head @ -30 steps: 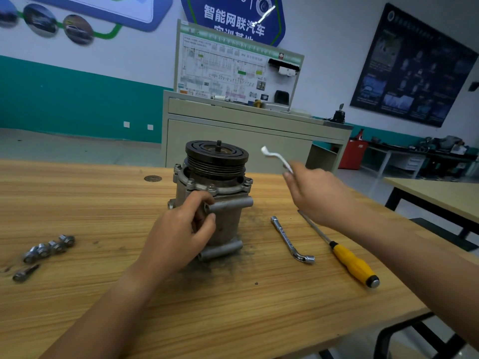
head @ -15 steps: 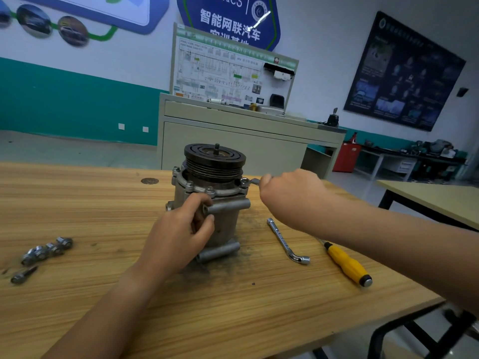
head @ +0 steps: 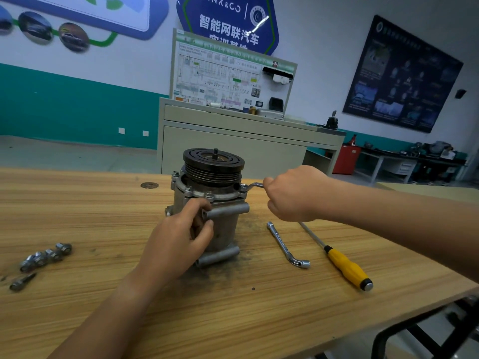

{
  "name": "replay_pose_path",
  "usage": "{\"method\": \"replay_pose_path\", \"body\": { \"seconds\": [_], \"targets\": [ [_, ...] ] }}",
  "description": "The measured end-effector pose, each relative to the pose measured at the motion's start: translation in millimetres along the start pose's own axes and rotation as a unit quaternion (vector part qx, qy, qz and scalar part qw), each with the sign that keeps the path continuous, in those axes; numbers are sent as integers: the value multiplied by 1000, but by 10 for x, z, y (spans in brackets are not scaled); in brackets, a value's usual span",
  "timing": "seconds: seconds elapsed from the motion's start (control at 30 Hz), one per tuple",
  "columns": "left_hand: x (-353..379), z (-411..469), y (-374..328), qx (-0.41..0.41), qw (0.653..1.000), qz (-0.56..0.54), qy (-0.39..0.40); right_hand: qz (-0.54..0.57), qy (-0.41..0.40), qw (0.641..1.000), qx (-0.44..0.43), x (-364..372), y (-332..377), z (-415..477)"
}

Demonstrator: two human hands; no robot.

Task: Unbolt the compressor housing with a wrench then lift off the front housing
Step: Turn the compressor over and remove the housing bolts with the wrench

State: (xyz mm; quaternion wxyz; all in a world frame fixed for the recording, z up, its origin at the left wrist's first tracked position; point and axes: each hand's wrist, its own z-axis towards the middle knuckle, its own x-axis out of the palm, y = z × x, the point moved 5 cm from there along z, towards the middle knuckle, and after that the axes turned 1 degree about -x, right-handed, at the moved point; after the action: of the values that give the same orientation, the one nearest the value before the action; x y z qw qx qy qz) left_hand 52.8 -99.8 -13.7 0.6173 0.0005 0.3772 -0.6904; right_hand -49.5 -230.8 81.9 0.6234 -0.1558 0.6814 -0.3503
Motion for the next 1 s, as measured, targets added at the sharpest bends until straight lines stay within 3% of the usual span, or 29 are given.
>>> {"method": "replay_pose_path", "body": {
  "seconds": [0.13,0.23,0.43,0.6,0.77,0.87,1.0],
  "targets": [
    [-4,7,-16,6,1000,-3,-3,-85,28,996,11,75,-63,105],
    [-3,10,-17,14,1000,1,-5,-88,16,995,38,126,-129,297],
    [4,7,0,9,1000,0,13,11,-118,991,57,330,-127,679],
    [31,9,3,-9,1000,-8,27,43,-161,983,72,289,-177,671],
    [38,-4,20,-6,1000,-11,26,223,-238,932,157,162,-341,162],
    [34,-4,22,-3,1000,-12,24,252,-173,944,126,147,-217,-17],
    [26,-5,20,-6,1000,-9,23,212,-98,965,120,166,-147,-111]
  ]
}}
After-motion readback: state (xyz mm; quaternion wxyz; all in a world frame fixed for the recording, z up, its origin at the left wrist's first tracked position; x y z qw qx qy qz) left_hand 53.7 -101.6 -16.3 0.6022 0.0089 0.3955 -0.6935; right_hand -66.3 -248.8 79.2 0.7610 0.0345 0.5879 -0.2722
